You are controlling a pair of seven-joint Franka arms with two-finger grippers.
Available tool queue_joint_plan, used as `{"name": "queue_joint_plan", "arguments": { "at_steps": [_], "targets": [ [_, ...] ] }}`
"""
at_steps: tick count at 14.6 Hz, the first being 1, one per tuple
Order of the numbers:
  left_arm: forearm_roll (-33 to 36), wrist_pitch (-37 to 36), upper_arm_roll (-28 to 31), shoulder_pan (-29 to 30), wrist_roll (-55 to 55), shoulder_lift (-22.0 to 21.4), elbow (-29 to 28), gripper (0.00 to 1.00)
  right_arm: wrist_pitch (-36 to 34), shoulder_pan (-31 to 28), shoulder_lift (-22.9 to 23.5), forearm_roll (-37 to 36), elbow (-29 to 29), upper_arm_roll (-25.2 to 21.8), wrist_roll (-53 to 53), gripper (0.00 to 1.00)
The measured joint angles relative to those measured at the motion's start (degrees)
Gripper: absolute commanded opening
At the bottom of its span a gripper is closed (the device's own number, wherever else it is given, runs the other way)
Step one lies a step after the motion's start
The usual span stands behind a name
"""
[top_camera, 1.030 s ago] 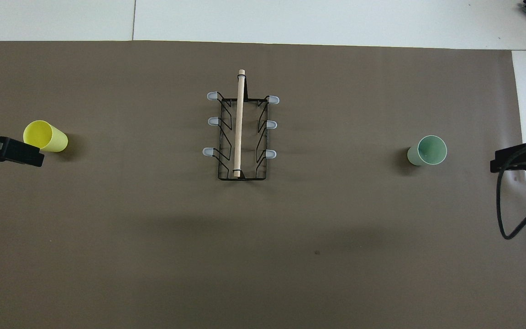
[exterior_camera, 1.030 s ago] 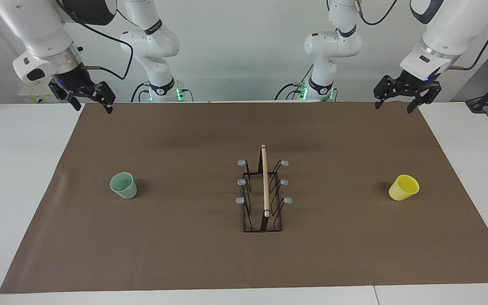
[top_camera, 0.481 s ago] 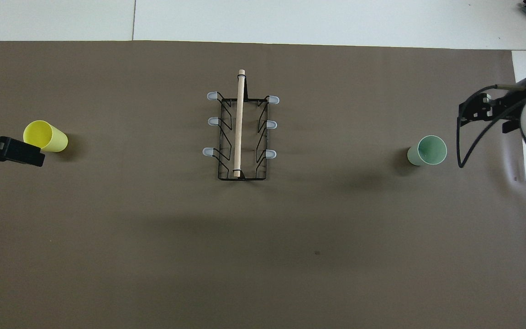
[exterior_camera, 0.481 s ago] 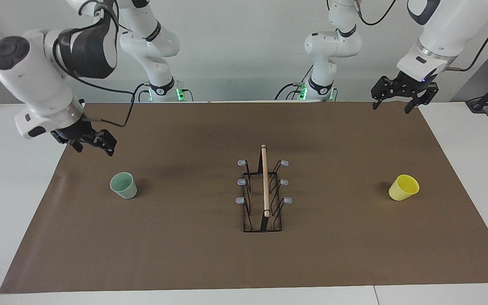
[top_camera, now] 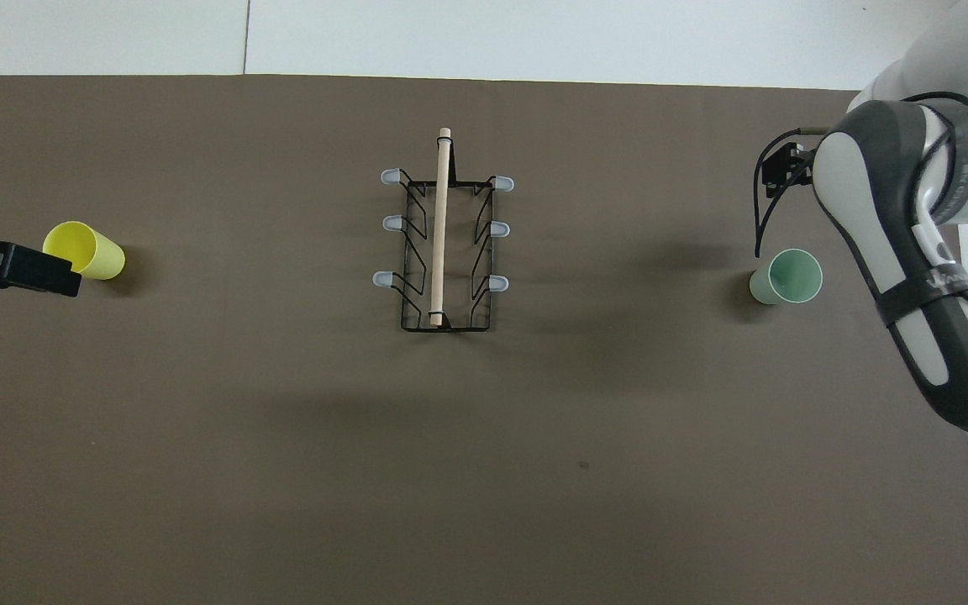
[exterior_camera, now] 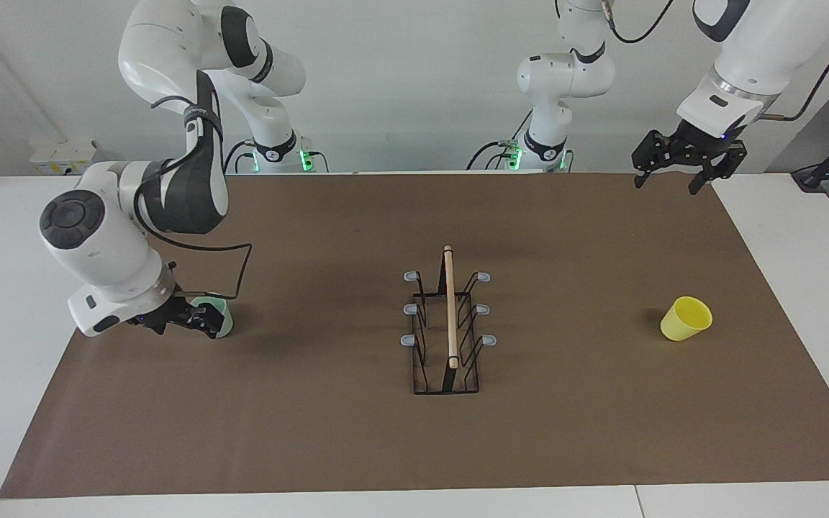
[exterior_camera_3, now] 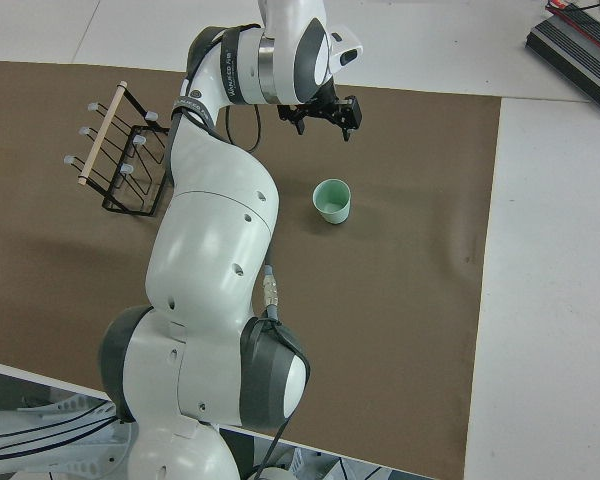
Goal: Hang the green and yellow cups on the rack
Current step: 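Grasp the pale green cup with the right gripper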
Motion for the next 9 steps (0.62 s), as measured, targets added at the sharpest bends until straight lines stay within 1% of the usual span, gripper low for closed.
{"name": "queue_joint_plan", "arguments": {
  "at_steps": [3,5,7,9],
  "targets": [
    [-0.4,0.2,0.9,0.2,-1.1,0.1,0.0,1.0,-0.5,3.8,2.9,-6.2,-0.2,0.3,-3.9,1.0],
    [-0.4,0.1,1.7,0.3,-1.2,0.8,0.3,1.0,-0.6,5.5,4.4,-8.6,-1.3,0.4,-9.1,1.0],
    [-0.4,-0.3,1.9,0.7,-2.1,3.5,2.9,1.0,-0.6,6.2,4.7,-13.1,-2.2,0.5,-16.7,1.0],
    [-0.5,-0.7,2.6,0.9,-3.9,8.1,7.6,1.0,-0.9,7.9,4.8,-19.7,-4.5,0.7,-22.3,1.0]
  ]
}}
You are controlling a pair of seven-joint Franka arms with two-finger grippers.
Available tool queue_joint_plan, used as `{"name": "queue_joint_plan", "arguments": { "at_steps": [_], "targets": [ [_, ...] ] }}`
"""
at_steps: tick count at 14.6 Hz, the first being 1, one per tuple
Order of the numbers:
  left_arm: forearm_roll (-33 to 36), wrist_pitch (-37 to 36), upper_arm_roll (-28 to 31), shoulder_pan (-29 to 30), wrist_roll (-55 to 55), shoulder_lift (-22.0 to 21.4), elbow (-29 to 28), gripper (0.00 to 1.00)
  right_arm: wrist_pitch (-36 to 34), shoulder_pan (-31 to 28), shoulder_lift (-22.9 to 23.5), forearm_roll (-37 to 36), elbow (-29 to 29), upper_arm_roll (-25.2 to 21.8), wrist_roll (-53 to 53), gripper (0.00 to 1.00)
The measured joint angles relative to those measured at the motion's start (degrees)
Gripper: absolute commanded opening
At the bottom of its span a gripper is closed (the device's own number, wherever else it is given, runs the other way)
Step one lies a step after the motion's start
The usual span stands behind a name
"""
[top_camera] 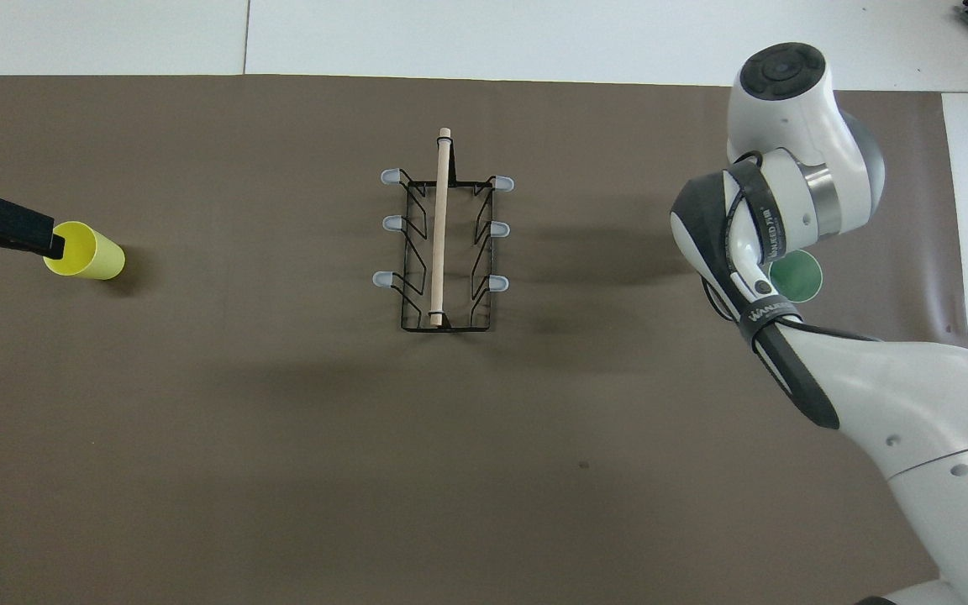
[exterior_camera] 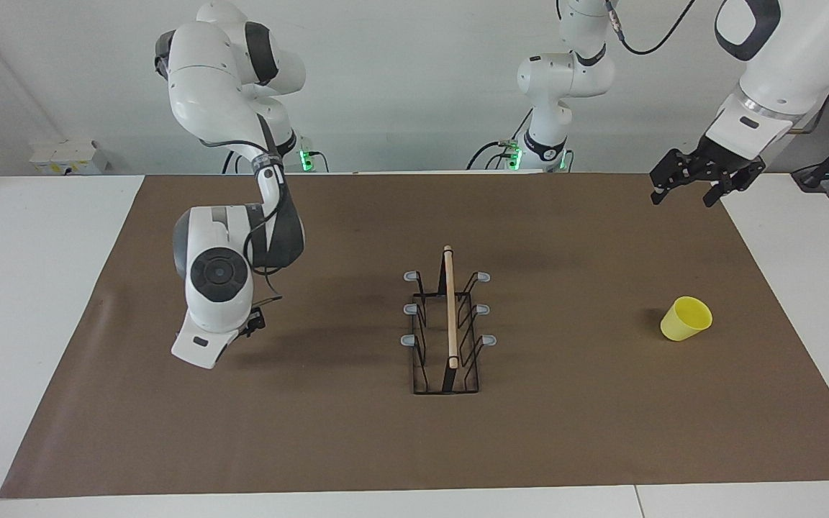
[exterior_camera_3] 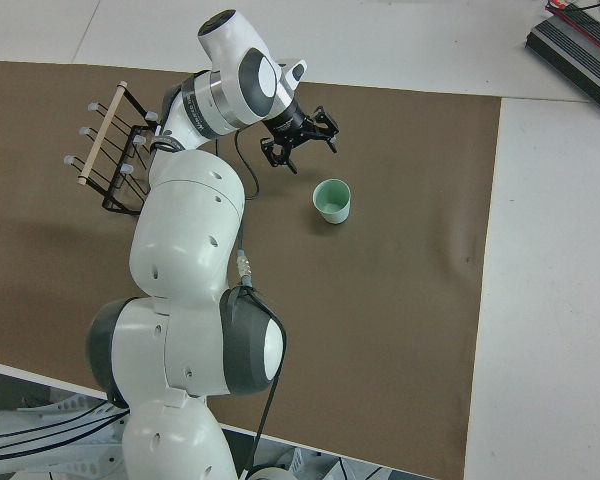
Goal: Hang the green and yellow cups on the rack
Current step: 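Grasp the pale green cup with the right gripper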
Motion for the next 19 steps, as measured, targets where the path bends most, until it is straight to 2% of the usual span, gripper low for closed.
{"name": "queue_joint_plan", "arguments": {
  "at_steps": [4,10,15,19],
  "targets": [
    [-2.3,0.2,4.8,0.6,-1.7,9.5,7.4,0.99,0.0,3.8,-0.7,-12.2,-8.7,0.3,-8.2,1.0],
    [-6.5,1.6,9.1,2.3,-4.1,20.0,14.4,1.0,0.5,3.7,-6.3,-26.0,-22.5,2.6,-17.6,1.0],
    [-9.0,1.9,10.8,5.0,-8.3,26.8,18.9,1.0,4.7,3.6,-7.5,-32.9,-27.5,2.9,-19.0,1.0],
    [-15.3,3.4,10.9,9.2,-15.3,31.4,21.4,1.0,6.2,3.0,-7.5,-37.6,-28.9,2.9,-19.9,1.0]
  ]
}}
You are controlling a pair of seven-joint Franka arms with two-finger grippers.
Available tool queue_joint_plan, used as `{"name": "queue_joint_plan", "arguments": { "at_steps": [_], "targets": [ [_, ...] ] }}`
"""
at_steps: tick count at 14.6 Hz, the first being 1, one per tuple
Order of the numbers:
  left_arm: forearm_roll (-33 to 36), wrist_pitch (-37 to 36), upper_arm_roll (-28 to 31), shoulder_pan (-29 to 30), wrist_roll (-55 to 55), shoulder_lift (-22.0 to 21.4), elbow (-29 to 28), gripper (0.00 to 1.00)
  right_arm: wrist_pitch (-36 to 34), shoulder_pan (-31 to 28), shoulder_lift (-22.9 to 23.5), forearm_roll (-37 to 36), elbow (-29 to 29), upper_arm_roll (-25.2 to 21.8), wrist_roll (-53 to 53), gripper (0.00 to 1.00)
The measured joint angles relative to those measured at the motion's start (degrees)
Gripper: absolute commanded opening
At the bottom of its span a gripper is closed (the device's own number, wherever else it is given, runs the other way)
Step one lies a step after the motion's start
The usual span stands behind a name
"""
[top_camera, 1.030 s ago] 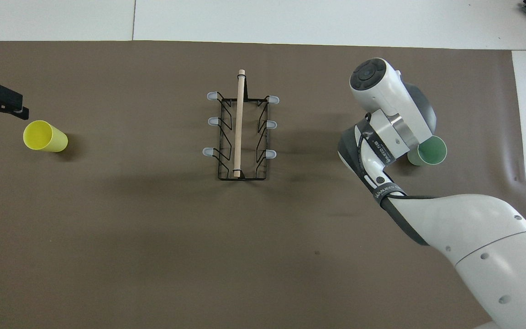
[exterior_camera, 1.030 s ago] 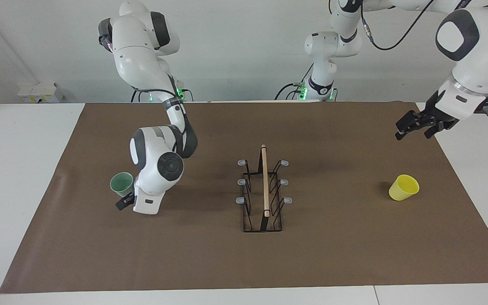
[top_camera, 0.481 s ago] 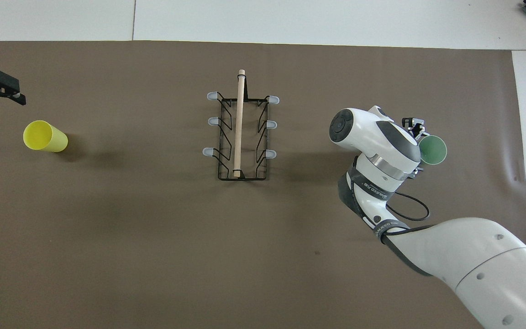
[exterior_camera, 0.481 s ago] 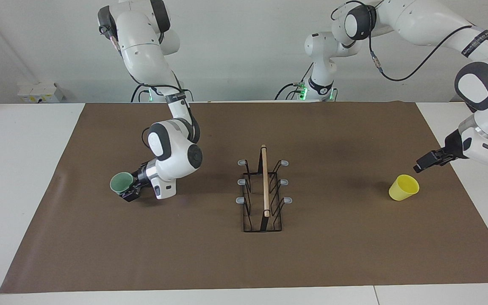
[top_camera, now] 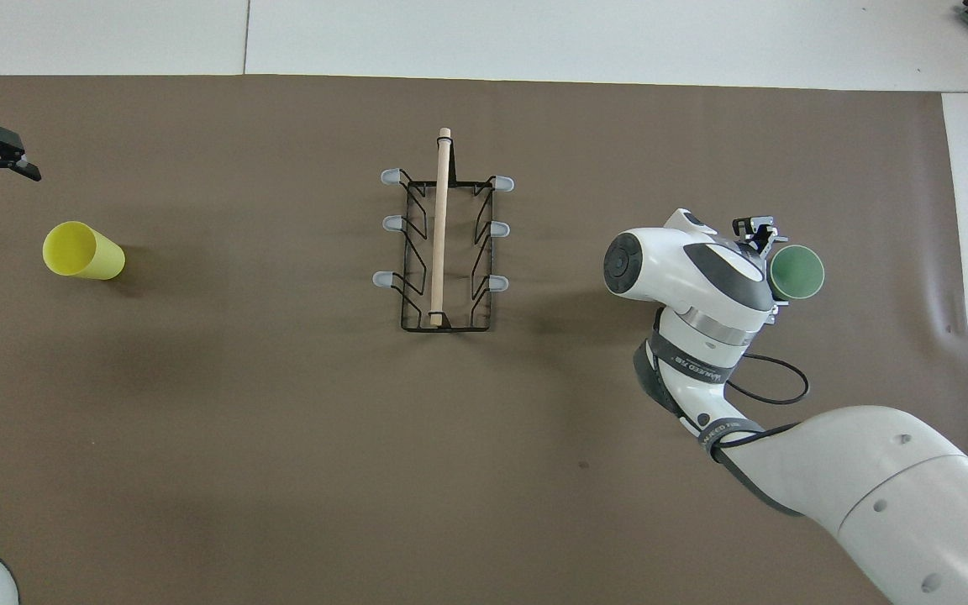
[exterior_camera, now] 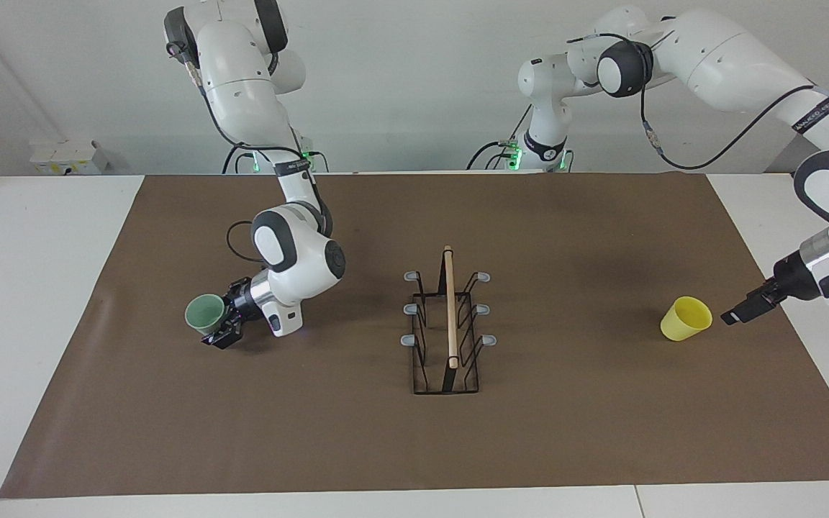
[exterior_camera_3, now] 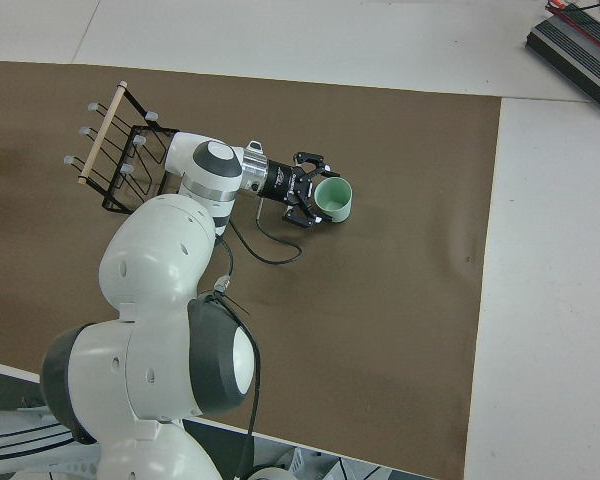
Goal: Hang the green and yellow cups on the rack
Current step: 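Grasp the pale green cup with the right gripper, then lift the green cup with the right gripper while the left gripper grasps the yellow cup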
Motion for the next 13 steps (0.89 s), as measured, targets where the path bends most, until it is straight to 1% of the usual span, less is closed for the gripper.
{"name": "queue_joint_plan", "arguments": {
  "at_steps": [1,2,3,4,5,6,8,11,12,13],
  "targets": [
    [-0.4,0.2,0.0,0.8,-1.3,1.0,0.1,1.0,0.1,-0.2,0.0,-1.1,-0.5,0.0,-0.3,1.0],
    [-0.7,0.3,0.0,1.4,-3.2,1.9,0.1,1.0,0.3,-0.2,0.0,-1.9,-1.0,0.0,-0.5,0.97],
    [-0.8,0.6,0.0,2.1,-5.7,3.0,0.1,1.0,0.5,-0.2,0.1,-2.2,-1.5,0.0,-0.5,0.82],
    [-1.1,1.0,-0.1,2.8,-8.3,4.1,0.2,1.0,0.7,-0.2,0.1,-2.5,-1.9,0.0,-0.5,0.5],
    [-1.9,1.8,-0.1,3.3,-11.4,5.2,0.2,1.0,0.8,-0.2,0.1,-3.2,-2.2,0.0,-0.9,0.07],
    [-3.8,2.9,-0.1,4.0,-14.9,6.4,0.2,1.0,0.8,-0.3,0.1,-4.0,-2.6,0.0,-1.5,0.0],
    [-8.1,5.6,-0.1,6.2,-21.6,8.0,0.2,1.0,0.7,-0.3,0.0,-4.7,-2.9,0.0,-2.0,0.0],
    [-10.5,6.7,-0.1,8.2,-29.3,8.2,-0.7,1.0,-0.1,-0.2,0.0,-4.6,-2.4,0.0,-2.1,0.0],
    [-10.8,6.7,-0.1,8.1,-30.6,7.9,-2.1,1.0,-0.8,0.2,-0.1,-3.1,-1.3,0.1,-1.8,0.0],
    [-11.2,6.8,-0.1,8.0,-31.9,7.5,-3.8,1.0,-1.8,0.7,-0.2,0.6,0.7,0.2,-1.6,0.0]
  ]
}}
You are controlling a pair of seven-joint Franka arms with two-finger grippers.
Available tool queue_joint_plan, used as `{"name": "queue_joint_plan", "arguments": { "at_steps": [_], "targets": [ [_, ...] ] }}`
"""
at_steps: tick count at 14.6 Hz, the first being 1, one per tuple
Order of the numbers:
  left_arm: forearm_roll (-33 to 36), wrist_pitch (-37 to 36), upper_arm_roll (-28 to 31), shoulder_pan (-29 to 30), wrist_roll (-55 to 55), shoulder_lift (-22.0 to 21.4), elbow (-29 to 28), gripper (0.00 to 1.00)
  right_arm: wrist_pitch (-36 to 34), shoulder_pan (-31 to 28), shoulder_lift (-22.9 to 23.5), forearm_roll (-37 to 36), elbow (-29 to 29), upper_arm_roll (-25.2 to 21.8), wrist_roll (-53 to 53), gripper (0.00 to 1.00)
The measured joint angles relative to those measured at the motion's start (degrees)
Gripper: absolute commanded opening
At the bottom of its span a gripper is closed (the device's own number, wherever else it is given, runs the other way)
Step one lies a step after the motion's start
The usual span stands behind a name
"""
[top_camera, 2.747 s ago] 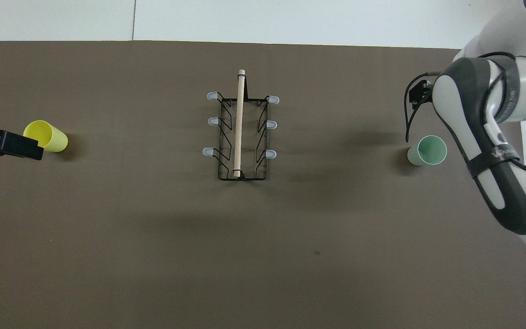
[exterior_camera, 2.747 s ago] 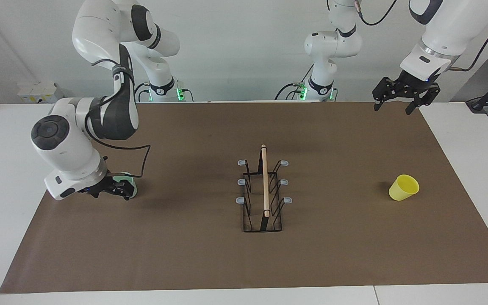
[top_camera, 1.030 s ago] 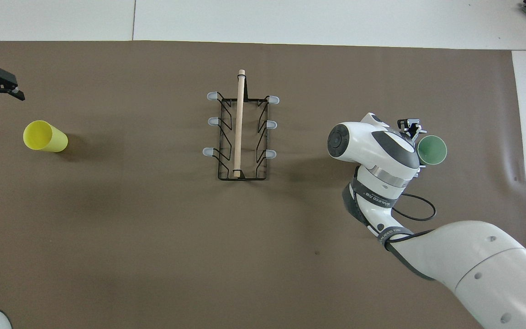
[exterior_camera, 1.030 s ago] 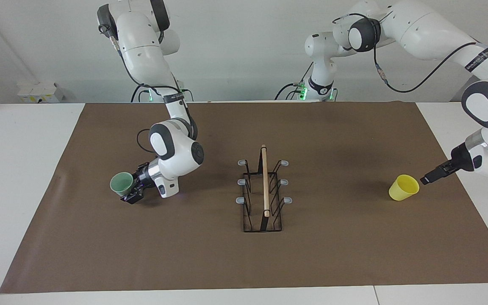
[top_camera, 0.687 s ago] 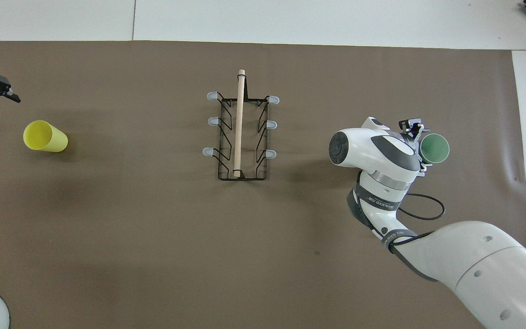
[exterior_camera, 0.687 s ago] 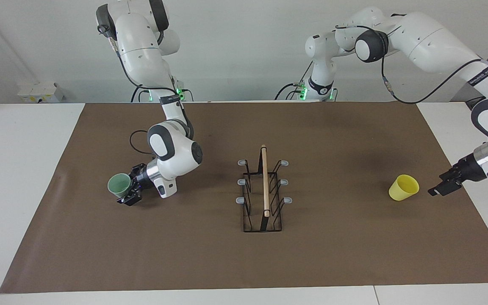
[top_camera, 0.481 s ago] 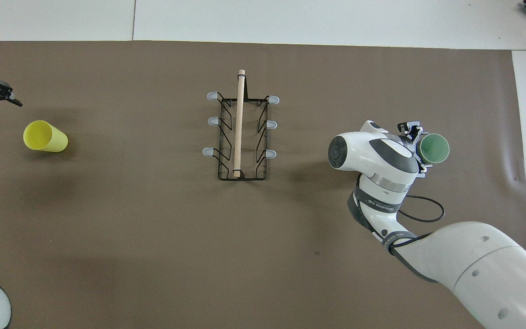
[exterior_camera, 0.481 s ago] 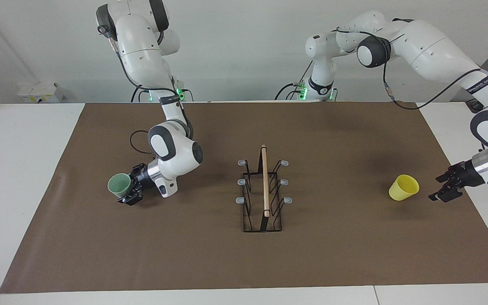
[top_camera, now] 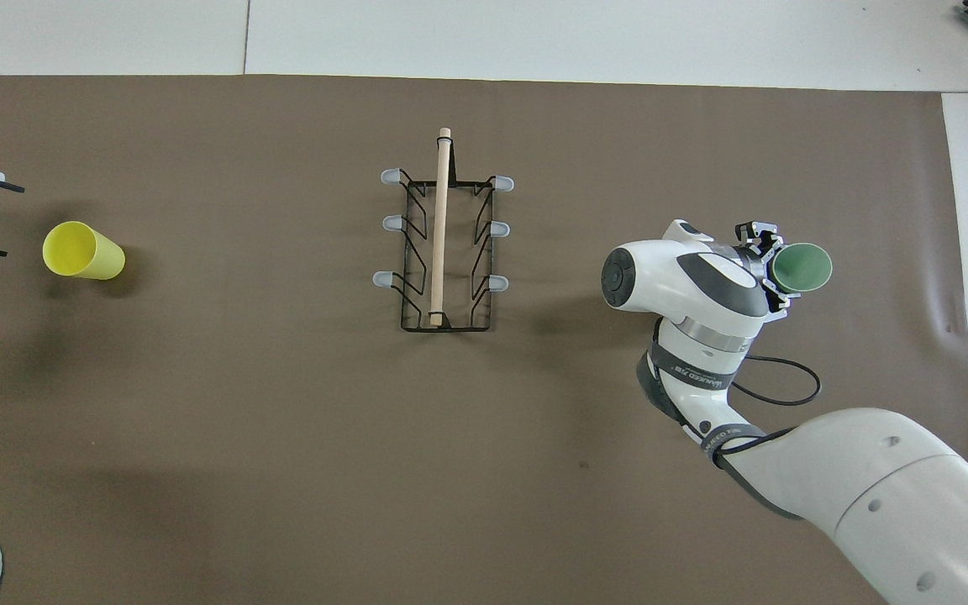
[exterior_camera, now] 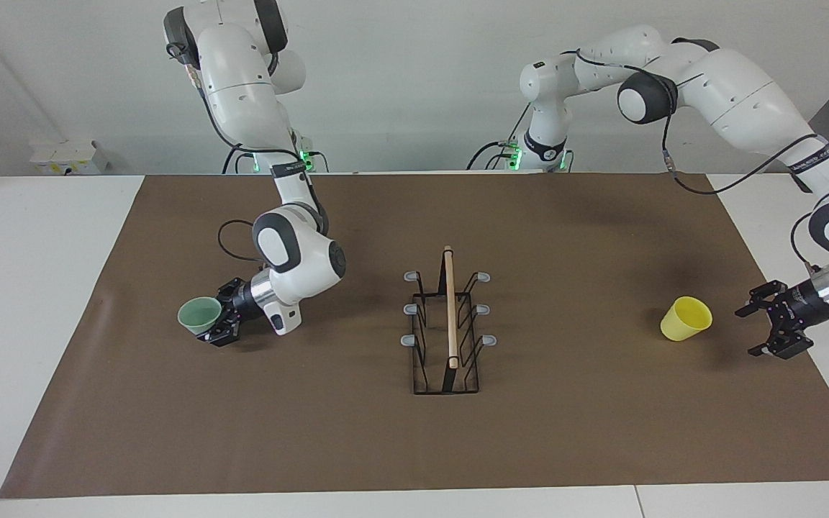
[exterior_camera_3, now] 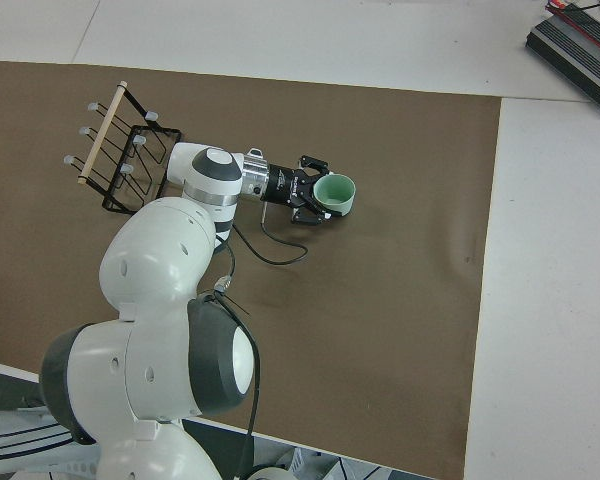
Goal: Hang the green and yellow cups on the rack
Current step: 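Lift the green cup with the right gripper while the left gripper grasps the yellow cup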
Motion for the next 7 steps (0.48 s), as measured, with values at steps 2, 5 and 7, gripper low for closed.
{"name": "queue_joint_plan", "arguments": {
  "at_steps": [2,5,7],
  "targets": [
    [-2.3,0.8,-0.1,-0.2,-4.1,-1.2,-3.6,1.0,-3.3,0.9,-0.3,7.4,6.2,0.2,0.0,0.0],
    [-9.2,4.0,0.3,0.0,-8.8,-4.1,-10.7,1.0,-8.3,1.2,-0.5,17.4,14.6,0.2,-0.1,0.0],
    [-14.4,8.1,0.3,0.0,-9.9,-6.6,-17.8,1.0,-13.3,0.9,-0.7,24.0,19.2,0.2,-0.4,0.0]
  ]
}}
